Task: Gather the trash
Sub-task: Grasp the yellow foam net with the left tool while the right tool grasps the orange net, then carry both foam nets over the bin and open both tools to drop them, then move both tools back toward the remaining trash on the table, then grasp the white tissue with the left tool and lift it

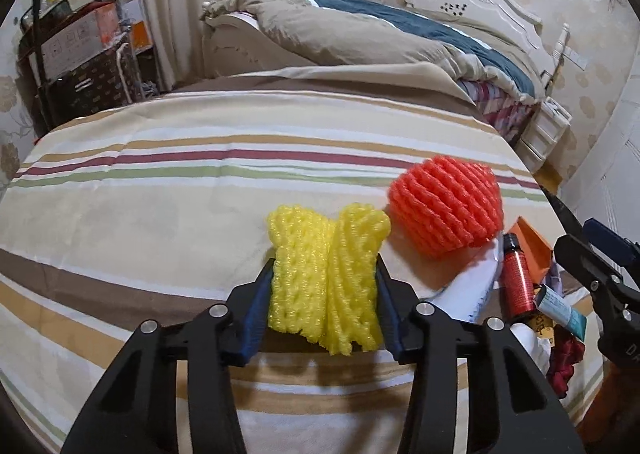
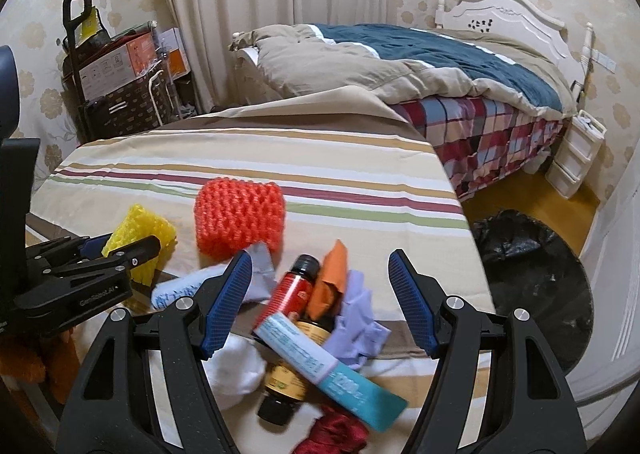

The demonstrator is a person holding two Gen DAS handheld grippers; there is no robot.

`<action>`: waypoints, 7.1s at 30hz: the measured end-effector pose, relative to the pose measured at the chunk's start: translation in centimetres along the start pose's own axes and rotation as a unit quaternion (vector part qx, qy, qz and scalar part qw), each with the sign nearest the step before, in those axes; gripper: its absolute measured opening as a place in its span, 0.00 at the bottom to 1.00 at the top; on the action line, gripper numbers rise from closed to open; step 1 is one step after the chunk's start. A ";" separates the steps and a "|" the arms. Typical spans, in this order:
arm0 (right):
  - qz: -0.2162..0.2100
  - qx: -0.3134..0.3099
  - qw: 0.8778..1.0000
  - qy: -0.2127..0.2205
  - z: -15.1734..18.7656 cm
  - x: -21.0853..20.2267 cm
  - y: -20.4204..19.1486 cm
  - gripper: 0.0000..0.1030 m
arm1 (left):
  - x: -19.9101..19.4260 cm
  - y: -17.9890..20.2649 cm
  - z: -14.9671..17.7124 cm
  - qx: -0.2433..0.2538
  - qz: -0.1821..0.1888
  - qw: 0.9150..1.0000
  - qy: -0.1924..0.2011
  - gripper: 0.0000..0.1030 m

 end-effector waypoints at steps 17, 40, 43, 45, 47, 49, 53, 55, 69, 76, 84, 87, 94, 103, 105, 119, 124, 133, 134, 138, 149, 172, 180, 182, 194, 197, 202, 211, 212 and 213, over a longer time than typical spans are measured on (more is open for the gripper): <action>-0.028 -0.020 0.998 -0.044 -2.2 4.0 -5.3 0.73 | -3.0 -8.7 -0.5 -0.063 -0.088 0.993 0.045 0.44; -0.037 -0.015 0.999 -0.025 -3.1 2.9 -4.8 0.36 | -4.9 -6.2 -0.5 -0.058 -0.067 0.994 0.070 0.44; -0.030 -0.007 0.999 -0.009 -3.3 1.4 -3.2 0.36 | -5.2 -4.6 -0.8 -0.050 -0.055 0.994 0.076 0.44; -0.025 -0.001 1.000 -0.003 -3.3 0.7 -2.0 0.36 | -5.4 -3.3 -1.0 -0.043 -0.044 0.995 0.079 0.44; -0.013 0.007 1.000 0.004 -3.1 -0.1 -0.5 0.36 | -5.6 -1.8 -1.2 -0.036 -0.032 0.996 0.082 0.44; 0.001 0.016 1.000 0.012 -2.8 -1.0 1.4 0.36 | -5.7 -0.1 -1.4 -0.027 -0.020 0.996 0.084 0.44; 0.033 0.040 0.998 0.022 -1.8 -2.6 5.7 0.36 | -6.0 3.5 -1.7 -0.005 0.001 0.996 0.090 0.44; 0.046 0.054 0.997 0.026 -1.3 -3.2 7.7 0.36 | -6.2 5.3 -1.8 0.007 0.013 0.996 0.091 0.44; 0.116 0.132 0.984 0.035 2.5 -5.0 20.6 0.36 | -4.9 19.2 -1.7 0.099 0.071 0.989 0.086 0.44; 0.128 0.162 0.978 0.032 3.7 -4.4 25.1 0.36 | -2.6 24.4 -2.4 0.134 0.075 0.985 0.079 0.44; 0.127 0.187 0.974 0.022 4.7 -3.0 28.3 0.36 | 0.5 28.7 -2.6 0.160 0.068 0.983 0.063 0.44; 0.127 0.192 0.973 0.020 4.7 -2.6 28.9 0.37 | 1.3 29.9 -2.7 0.169 0.065 0.982 0.059 0.44; 0.126 0.203 0.971 0.014 5.0 -1.6 30.2 0.37 | 2.7 31.8 -3.2 0.180 0.056 0.981 0.055 0.45; 0.128 0.210 0.969 0.005 5.1 -0.6 31.2 0.38 | 3.9 33.0 -3.3 0.186 0.048 0.980 0.050 0.47; 0.131 0.211 0.969 0.006 5.1 -0.6 31.4 0.39 | 4.0 33.2 -3.4 0.186 0.045 0.980 0.050 0.50; 0.150 0.221 0.964 0.011 5.8 -1.1 32.2 0.64 | 3.5 32.5 -3.5 0.177 0.029 0.982 0.063 0.80; 0.155 0.221 0.963 0.014 5.9 -1.9 32.0 0.65 | 2.6 31.9 -3.6 0.169 0.032 0.983 0.065 0.82; 0.151 0.225 0.962 0.022 6.4 -3.9 30.3 0.68 | 0.1 29.4 -3.0 0.164 0.025 0.984 0.071 0.83; 0.150 0.223 0.963 0.022 6.5 -4.1 30.0 0.68 | -0.2 29.0 -2.8 0.164 0.024 0.984 0.072 0.83; 0.143 0.214 0.966 0.022 6.9 -4.7 28.1 0.68 | -1.4 26.9 -2.1 0.158 0.016 0.984 0.074 0.83; 0.109 0.186 0.976 0.016 8.4 -5.8 22.0 0.68 | -3.9 19.9 0.2 0.135 -0.009 0.988 0.073 0.83; 0.067 0.142 0.988 0.014 10.9 -7.2 13.9 0.68 | -4.7 11.1 5.9 0.092 -0.033 0.994 0.048 0.83; 0.059 0.134 0.989 0.013 10.7 -7.0 13.1 0.68 | -3.4 10.5 6.1 0.090 -0.028 0.995 0.029 0.75; 0.058 0.132 0.989 0.011 10.6 -6.7 12.9 0.68 | -2.9 10.5 6.2 0.087 -0.019 0.996 0.018 0.69; 0.052 0.112 0.992 0.004 10.0 -6.0 11.1 0.68 | -2.2 11.6 6.8 0.111 0.006 0.994 0.002 0.40; 0.048 0.104 0.993 0.003 9.8 -5.9 10.4 0.68 | -2.7 11.6 6.9 0.113 0.010 0.994 0.005 0.39; 0.036 0.082 0.996 0.001 9.2 -5.6 8.5 0.68 | -4.0 10.9 6.7 0.108 0.012 0.994 0.019 0.39; 0.013 0.042 0.999 -0.017 8.1 -3.6 5.2 0.68 | -5.6 7.6 5.7 0.079 -0.005 0.996 0.040 0.39; 0.013 0.038 0.999 -0.019 8.1 -3.4 4.9 0.67 | -5.8 7.2 5.6 0.077 -0.010 0.996 0.043 0.39; 0.012 0.032 0.999 -0.022 7.9 -3.1 4.5 0.67 | -5.9 6.8 5.4 0.075 -0.015 0.996 0.046 0.39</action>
Point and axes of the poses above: each gripper's, at about its wrist camera, not at the fingertips, and x roughly the way its jaws point, y to its right, z to its underside, the point moved 9 cm from there along x, roughly the way its jaws point, and after that the axes turned 7 degrees about -y, right-handed, at the moved point
